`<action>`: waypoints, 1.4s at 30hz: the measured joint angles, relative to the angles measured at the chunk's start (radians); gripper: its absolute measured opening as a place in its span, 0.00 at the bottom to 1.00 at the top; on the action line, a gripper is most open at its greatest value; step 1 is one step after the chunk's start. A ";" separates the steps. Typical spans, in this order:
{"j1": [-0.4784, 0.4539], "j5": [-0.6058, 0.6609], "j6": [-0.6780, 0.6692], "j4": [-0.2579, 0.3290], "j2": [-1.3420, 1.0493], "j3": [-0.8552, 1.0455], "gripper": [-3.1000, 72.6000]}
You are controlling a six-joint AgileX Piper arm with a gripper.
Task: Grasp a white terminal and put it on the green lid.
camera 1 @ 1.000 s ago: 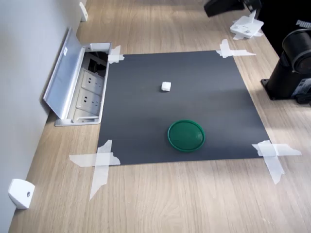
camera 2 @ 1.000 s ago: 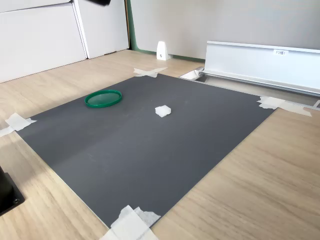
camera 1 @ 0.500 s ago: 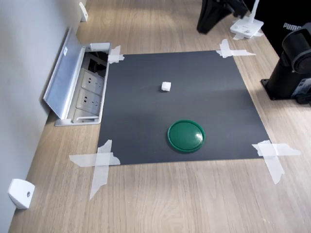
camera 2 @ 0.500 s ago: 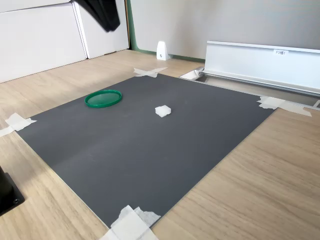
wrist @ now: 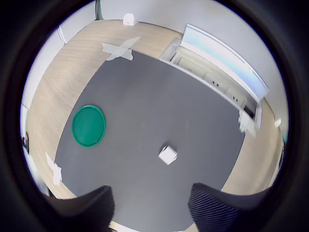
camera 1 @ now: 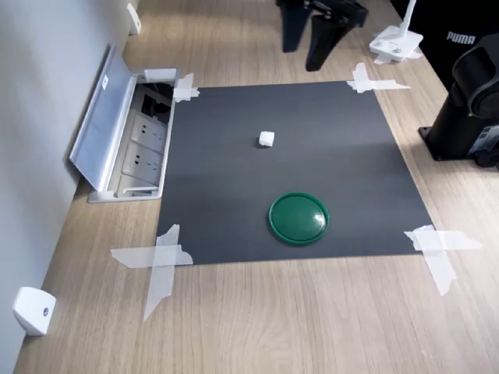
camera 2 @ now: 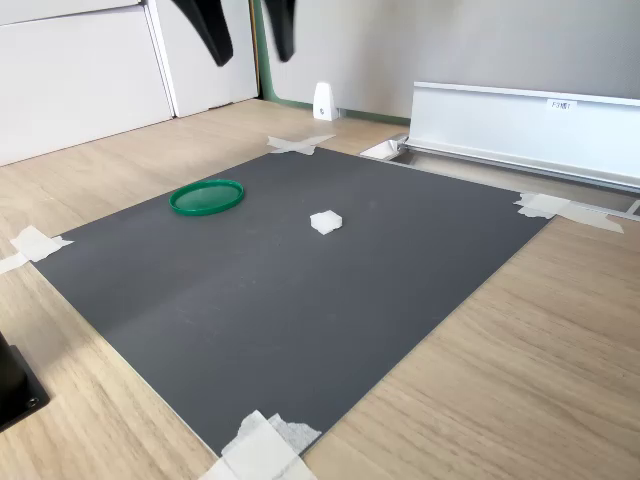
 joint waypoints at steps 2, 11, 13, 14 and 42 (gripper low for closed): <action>0.000 0.011 -0.033 -0.014 0.032 -0.026 0.98; 0.000 -0.022 -0.265 -0.064 0.166 -0.038 1.00; 0.000 -0.051 -0.349 -0.065 0.174 -0.037 1.00; 0.000 -0.065 -0.380 -0.065 0.175 -0.034 1.00; 0.000 -0.415 -0.670 -0.066 0.358 0.188 0.97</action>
